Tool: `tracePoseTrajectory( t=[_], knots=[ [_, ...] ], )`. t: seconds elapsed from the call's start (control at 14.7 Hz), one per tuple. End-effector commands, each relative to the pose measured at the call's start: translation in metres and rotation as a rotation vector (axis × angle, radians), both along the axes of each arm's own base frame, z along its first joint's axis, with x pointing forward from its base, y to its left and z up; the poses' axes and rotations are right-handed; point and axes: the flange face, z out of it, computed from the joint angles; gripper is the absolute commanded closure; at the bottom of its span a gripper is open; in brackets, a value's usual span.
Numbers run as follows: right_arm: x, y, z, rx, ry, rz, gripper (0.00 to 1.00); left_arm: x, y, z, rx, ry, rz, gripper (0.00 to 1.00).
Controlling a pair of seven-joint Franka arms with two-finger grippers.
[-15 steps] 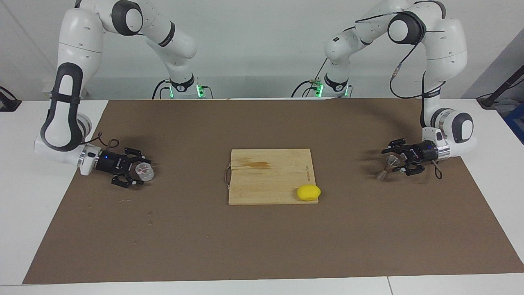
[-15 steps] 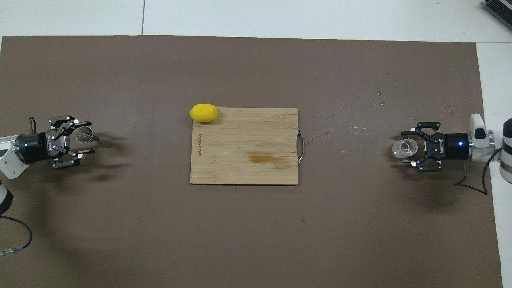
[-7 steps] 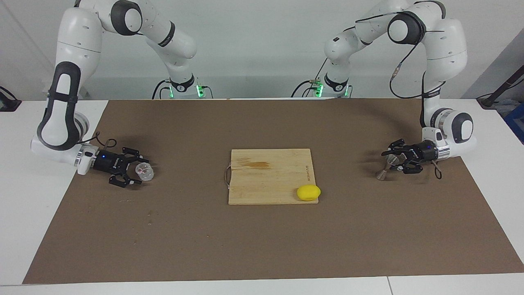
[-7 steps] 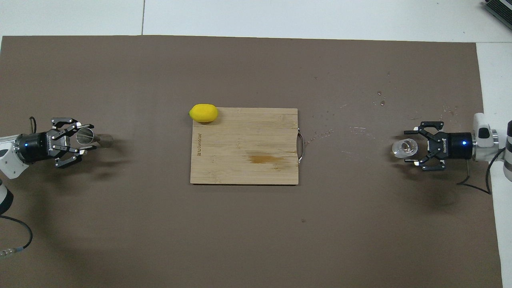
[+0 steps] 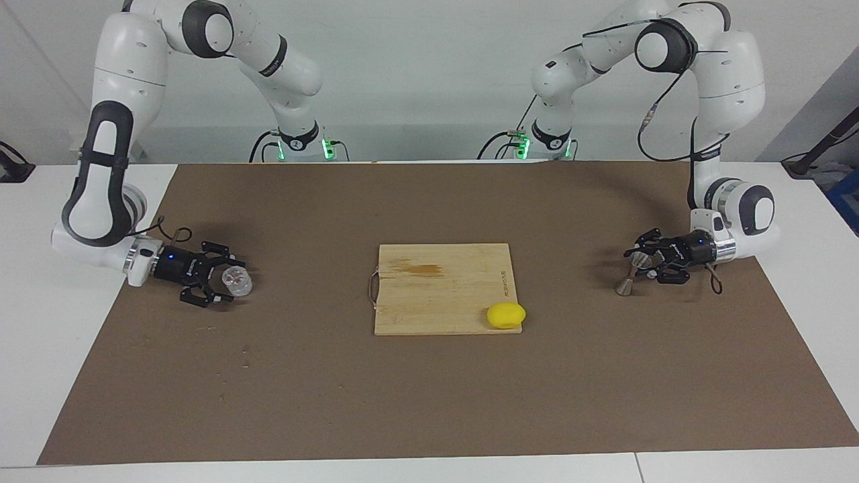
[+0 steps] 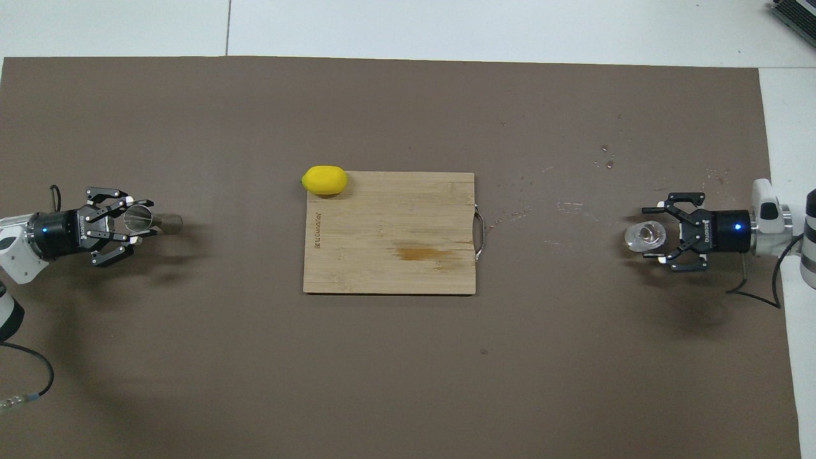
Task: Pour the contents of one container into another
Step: 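Grasp the small metal cup with the left gripper and lift it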
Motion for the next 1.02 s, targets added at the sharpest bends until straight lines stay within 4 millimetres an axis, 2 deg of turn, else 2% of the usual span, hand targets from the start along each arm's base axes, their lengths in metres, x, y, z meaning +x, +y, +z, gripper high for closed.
tracePoseTrajectory(
  t=[0.0,0.2,0.54,0.82,0.95],
  knots=[
    [0.0,0.001,0.001,-0.001,-0.023,0.015,0.07,-0.001,-0.004,-0.002,-0.015,-0.021,0.013,0.9],
    [-0.001,-0.002,0.0,-0.006,-0.023,0.013,0.09,0.003,-0.009,0.005,-0.023,-0.034,-0.006,0.91],
    [-0.004,-0.006,-0.002,-0.009,-0.02,0.009,0.09,0.011,-0.035,0.021,-0.052,-0.031,-0.058,0.92],
    [-0.005,-0.008,-0.004,-0.016,-0.017,0.005,0.1,0.013,-0.079,0.055,-0.075,-0.044,-0.146,0.92],
    [-0.005,-0.008,-0.005,-0.021,-0.018,0.001,0.1,0.007,-0.099,0.07,-0.064,-0.014,-0.172,0.93]
  ],
)
